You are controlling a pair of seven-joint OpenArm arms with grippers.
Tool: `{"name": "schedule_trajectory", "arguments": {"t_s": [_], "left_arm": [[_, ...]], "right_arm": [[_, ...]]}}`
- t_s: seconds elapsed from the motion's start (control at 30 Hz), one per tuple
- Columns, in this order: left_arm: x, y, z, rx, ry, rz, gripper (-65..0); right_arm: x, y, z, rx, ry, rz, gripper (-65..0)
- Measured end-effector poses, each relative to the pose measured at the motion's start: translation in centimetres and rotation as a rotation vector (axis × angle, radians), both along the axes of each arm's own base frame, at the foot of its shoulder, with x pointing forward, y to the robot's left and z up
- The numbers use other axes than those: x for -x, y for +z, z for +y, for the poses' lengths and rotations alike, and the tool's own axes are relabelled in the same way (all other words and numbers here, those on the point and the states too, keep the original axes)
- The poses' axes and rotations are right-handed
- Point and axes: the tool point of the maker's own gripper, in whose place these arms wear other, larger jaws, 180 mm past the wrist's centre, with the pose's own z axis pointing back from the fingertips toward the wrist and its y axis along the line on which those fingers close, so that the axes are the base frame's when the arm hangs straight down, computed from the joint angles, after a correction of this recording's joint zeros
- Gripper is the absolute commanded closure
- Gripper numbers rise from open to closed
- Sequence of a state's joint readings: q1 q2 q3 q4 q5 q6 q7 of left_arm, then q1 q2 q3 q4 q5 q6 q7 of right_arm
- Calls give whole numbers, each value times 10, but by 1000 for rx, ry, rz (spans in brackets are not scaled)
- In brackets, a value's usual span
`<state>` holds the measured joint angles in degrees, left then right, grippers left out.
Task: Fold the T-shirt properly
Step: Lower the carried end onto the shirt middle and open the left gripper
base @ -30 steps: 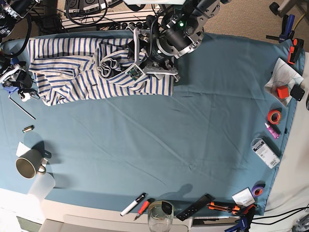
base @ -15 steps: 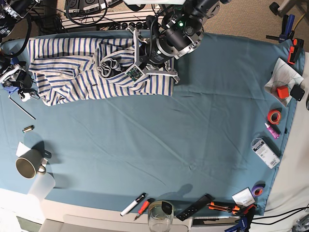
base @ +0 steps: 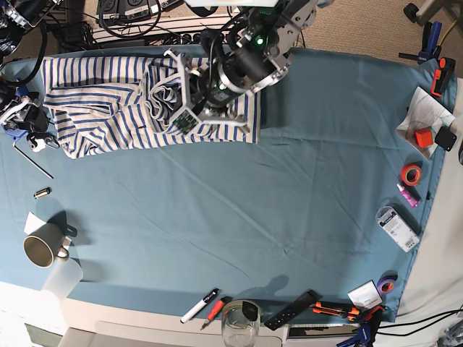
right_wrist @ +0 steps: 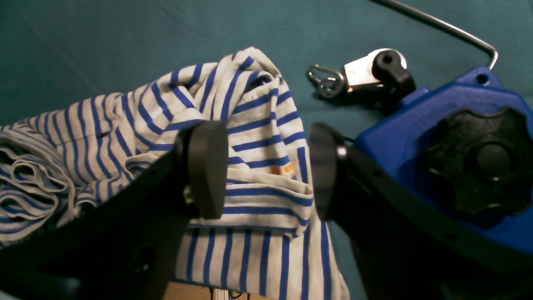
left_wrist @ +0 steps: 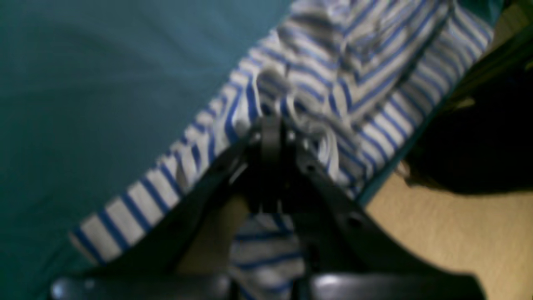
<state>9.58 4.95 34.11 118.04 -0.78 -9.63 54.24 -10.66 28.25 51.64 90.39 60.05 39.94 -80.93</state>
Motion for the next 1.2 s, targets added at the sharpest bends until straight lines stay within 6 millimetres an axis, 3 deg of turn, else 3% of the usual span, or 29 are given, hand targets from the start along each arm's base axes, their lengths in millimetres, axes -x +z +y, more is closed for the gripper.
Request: {"name": "schedule_trajectory", "arguments": {"t_s": [0.1,0.3,0.4,0.53,1.2], "left_arm": [[-9,-10,-13,1,-9,15,0],[3,-49,-28,-64,-97,89,0],[2,-39,-38,-30,-125,50,0],[-7,-42,-30,-73,-68,40,0],[-13,-45,-23,-106,-54,19,0]], "right_arm": [[0,0,0,-1,0,-3,-316],[-1,1,1,-4,1,-7,-316],[0,0,0,-2,0,-3,-316],[0,0,0,-1,0,-4,-316],[0,0,0,-1,0,-4,-316]]}}
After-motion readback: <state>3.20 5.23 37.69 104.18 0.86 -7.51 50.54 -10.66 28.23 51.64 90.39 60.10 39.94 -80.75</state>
